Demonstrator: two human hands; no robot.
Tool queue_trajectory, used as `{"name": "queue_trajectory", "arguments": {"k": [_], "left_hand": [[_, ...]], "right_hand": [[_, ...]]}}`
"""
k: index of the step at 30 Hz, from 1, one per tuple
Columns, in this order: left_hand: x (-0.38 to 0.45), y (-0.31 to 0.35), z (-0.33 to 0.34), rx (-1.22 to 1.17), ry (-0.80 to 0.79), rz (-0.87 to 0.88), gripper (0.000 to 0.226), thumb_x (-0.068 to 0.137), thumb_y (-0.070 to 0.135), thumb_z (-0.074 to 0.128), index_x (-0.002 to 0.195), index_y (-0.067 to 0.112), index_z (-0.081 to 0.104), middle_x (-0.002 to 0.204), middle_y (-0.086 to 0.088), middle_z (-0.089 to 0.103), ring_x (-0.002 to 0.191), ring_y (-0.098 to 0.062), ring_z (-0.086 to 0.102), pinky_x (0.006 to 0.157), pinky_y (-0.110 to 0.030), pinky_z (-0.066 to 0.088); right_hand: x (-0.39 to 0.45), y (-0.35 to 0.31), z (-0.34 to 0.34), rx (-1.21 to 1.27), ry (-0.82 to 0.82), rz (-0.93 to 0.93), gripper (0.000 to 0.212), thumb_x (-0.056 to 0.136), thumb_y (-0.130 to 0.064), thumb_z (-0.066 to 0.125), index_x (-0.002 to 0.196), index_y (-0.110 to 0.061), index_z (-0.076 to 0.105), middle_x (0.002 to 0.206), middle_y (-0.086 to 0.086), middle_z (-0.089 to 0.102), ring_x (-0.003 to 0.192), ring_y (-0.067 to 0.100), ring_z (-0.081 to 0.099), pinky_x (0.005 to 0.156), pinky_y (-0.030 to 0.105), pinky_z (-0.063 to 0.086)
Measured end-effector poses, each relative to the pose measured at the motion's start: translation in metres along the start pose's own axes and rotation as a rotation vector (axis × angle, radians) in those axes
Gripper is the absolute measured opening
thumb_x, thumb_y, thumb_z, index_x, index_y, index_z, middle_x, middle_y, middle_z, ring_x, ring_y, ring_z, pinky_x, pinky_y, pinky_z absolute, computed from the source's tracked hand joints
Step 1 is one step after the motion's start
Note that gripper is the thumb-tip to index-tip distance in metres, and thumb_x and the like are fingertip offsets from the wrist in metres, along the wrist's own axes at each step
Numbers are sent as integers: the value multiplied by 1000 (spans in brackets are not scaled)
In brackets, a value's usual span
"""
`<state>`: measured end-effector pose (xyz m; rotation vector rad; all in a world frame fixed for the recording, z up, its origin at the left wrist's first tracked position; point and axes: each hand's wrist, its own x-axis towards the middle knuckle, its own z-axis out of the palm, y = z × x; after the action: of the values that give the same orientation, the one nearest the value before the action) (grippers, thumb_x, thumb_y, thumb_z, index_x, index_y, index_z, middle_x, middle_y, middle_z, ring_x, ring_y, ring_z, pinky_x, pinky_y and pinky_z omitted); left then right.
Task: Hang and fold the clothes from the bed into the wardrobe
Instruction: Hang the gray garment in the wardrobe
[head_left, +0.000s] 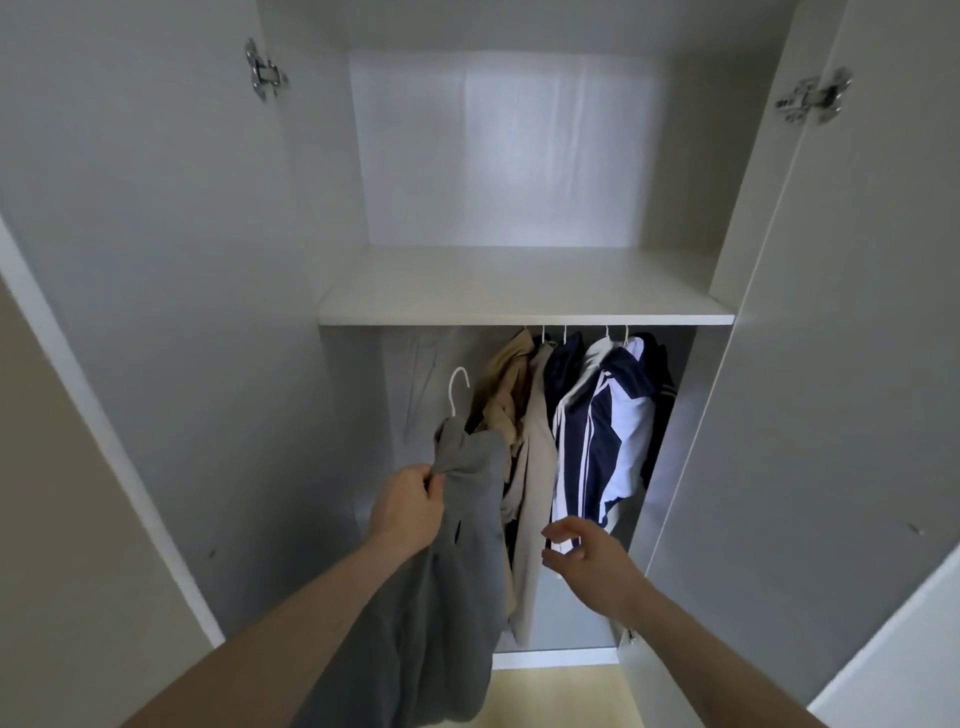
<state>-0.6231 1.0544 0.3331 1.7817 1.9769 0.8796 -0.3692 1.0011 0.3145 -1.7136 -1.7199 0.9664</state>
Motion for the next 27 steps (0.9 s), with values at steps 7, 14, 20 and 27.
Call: {"name": "queue_trajectory", "arguments": {"k": [7, 14, 20, 27], "left_hand": [[70, 0, 33, 99, 58, -107, 26, 104, 24, 49, 79, 19, 54, 75, 1, 54, 65, -13, 44, 65, -31, 35], [112, -18, 57, 139, 35, -173, 28, 104, 23, 48, 81, 12, 60, 72, 0, 54, 67, -19, 50, 65, -31, 36], [125, -31, 66, 115, 73, -252, 32, 103, 21, 49, 71, 16, 53, 63, 3, 47, 57, -13, 44, 60, -31, 35], [154, -44, 74, 38, 103, -257, 32, 101, 16, 53, 69, 9, 56, 67, -4, 56, 57, -9, 47, 52, -25, 33]], "right_hand": [[123, 2, -21, -79, -61, -62, 34, 92, -27, 71, 125, -24, 62, 127, -5, 58, 83, 5, 65, 71, 16, 47], [242, -3, -26, -322, -160, -204, 27, 94, -16, 67, 119, -5, 64, 98, 1, 61, 84, 14, 60, 73, 18, 47], [339, -14, 3, -548, -322, -273, 46, 104, -16, 52, 146, 1, 45, 148, 18, 46, 135, 31, 45, 108, 24, 32], [417, -34, 32, -764, -385, -227, 93, 94, -41, 64, 164, -9, 12, 170, 9, 10, 156, 29, 15, 128, 38, 16]]}}
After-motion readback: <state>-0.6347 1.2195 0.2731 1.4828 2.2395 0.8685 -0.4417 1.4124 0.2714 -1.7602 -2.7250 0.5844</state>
